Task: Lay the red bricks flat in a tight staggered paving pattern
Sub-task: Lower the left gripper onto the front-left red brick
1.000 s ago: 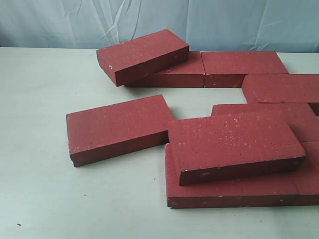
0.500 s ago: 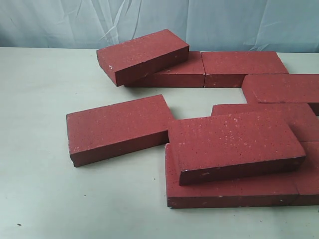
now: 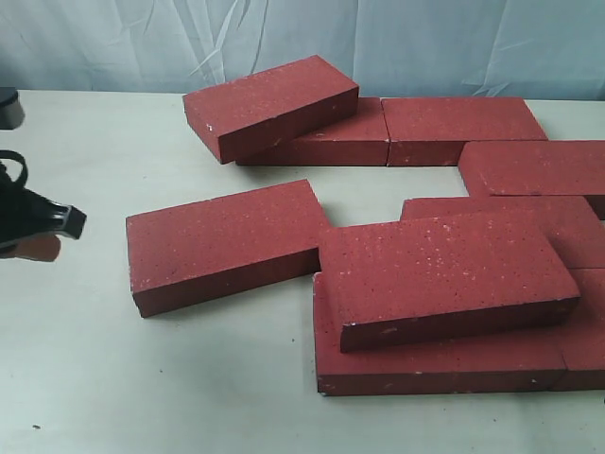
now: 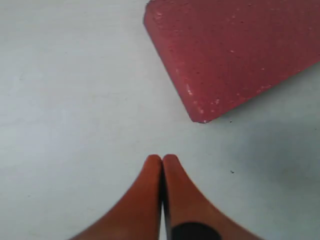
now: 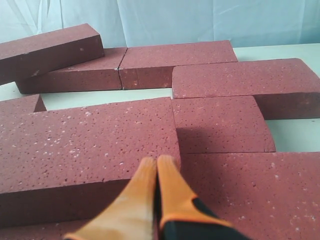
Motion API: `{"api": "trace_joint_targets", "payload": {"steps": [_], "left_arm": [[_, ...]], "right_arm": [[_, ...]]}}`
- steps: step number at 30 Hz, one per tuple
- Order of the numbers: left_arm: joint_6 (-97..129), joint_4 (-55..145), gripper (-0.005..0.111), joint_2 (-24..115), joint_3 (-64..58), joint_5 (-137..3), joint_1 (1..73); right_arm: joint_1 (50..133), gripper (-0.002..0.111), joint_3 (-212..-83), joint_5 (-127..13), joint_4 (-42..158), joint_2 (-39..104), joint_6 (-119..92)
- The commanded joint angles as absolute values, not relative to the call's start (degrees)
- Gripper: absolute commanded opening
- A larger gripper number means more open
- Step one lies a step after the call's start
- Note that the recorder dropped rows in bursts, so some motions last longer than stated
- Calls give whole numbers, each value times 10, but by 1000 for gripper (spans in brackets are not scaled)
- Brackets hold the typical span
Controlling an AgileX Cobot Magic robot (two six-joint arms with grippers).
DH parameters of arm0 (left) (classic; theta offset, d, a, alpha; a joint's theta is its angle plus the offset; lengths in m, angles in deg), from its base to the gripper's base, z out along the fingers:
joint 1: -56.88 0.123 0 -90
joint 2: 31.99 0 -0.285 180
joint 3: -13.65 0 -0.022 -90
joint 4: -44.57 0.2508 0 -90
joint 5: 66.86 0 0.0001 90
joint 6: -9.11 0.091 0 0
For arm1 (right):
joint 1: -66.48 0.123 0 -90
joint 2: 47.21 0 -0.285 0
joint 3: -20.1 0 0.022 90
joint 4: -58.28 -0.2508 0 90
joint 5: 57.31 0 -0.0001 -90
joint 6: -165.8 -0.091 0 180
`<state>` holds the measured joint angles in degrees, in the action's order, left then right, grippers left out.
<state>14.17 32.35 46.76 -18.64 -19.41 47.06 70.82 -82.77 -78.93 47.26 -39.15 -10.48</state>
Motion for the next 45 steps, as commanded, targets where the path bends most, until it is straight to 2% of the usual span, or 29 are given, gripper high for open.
{"api": "trace_joint_targets", "payload": {"steps": [1,7,21,45], "left_arm": [[143,311,0,516,-161,-213,408],[142,290,0,592,-106,-236,338],[142,273,0,714,-58,-257,247],[143,302,0,806,-58,-338,231]], "right_arm": [[705,-1,-827,-782,473,-394,-104],[705,-1,-827,-782,473,-394,-104],[705,-1,-827,-782,473,-394,-104],[705,-1,-827,-781,473,-394,-104]]}}
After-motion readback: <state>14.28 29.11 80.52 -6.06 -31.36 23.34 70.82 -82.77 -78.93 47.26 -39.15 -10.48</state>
